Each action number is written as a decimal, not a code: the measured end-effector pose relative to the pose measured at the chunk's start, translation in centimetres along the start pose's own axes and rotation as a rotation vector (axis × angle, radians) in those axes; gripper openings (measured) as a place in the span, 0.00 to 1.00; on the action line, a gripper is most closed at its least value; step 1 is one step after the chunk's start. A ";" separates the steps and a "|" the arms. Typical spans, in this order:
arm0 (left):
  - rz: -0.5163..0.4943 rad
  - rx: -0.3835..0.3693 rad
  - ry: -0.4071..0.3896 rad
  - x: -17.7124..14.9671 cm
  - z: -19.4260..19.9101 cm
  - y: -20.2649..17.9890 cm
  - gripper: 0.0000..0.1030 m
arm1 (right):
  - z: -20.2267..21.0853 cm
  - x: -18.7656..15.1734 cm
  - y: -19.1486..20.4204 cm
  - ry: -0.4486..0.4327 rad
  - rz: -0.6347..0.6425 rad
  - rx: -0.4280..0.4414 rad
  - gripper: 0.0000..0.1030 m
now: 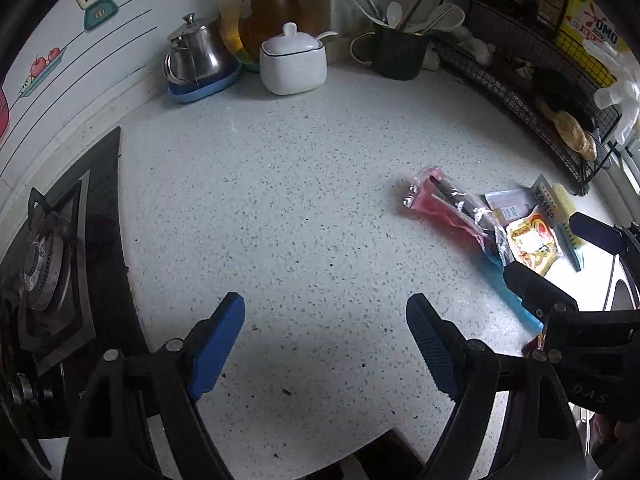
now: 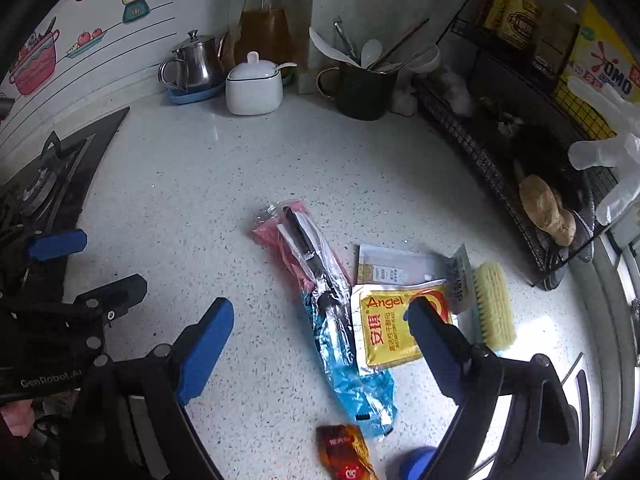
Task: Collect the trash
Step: 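Grasp the plastic bag with the right gripper while the left grasps the yellow yeast packet, then carry the yeast packet and plastic bag down over the red bucket, then open the left gripper to drop the packet while the right releases the bag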
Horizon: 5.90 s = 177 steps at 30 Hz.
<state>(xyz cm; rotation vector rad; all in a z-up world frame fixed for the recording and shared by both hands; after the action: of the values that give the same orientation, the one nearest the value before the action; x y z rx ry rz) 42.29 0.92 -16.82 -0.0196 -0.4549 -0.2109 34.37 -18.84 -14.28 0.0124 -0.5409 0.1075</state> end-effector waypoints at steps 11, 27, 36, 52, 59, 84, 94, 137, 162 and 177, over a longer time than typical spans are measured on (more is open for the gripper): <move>0.031 0.081 0.059 0.5 -4.7 2.4 0.79 | -6.4 1.3 2.2 0.097 0.113 0.075 0.65; -0.106 -0.030 0.000 1.2 1.1 -1.3 0.79 | 3.6 -2.2 -0.9 0.003 -0.106 0.098 0.09; -0.281 -0.132 -0.072 4.5 4.6 -7.9 0.79 | 9.7 -3.3 -6.8 -0.114 -0.270 -0.090 0.08; -0.611 -0.214 0.068 6.1 -3.3 -19.8 0.79 | 4.8 -8.2 -15.8 0.080 -0.520 -0.251 0.09; -0.791 -0.258 0.114 6.0 -6.3 -23.1 0.79 | 2.5 -8.6 -17.5 0.112 -0.578 -0.243 0.09; -0.864 -0.331 0.090 4.9 -4.3 -25.7 0.45 | 4.0 -8.7 -17.6 0.059 -0.603 -0.208 0.09; -0.744 -0.314 0.021 3.2 1.4 -19.9 0.44 | 8.3 -8.2 -13.4 -0.018 -0.533 -0.198 0.09; -0.340 -0.243 0.246 -30.6 -1.7 2.4 0.44 | 2.2 -29.3 13.9 0.222 -0.269 0.030 0.08; -0.452 -0.294 0.281 -35.3 -19.0 -3.3 0.77 | -12.4 -36.5 10.2 0.310 -0.351 -0.034 0.09; -0.405 -0.218 0.242 -35.1 -18.3 0.1 0.84 | -14.8 -35.6 12.2 0.307 -0.201 0.015 0.08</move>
<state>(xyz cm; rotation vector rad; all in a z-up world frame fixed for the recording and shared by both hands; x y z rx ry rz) 19.49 6.73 -48.58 -0.1144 -0.1887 -0.6529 10.35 -9.62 -45.47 0.0643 -0.2300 -0.0826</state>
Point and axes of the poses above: each gripper's, at about its wrist camera, not at the fingertips, and z roughly against the way its jaws point, y to its left, x to its top, the point moved 2 cm from there along -z, roughly the way its jaws point, and after that the axes turned 4 degrees about -z, right-handed, at the moved point
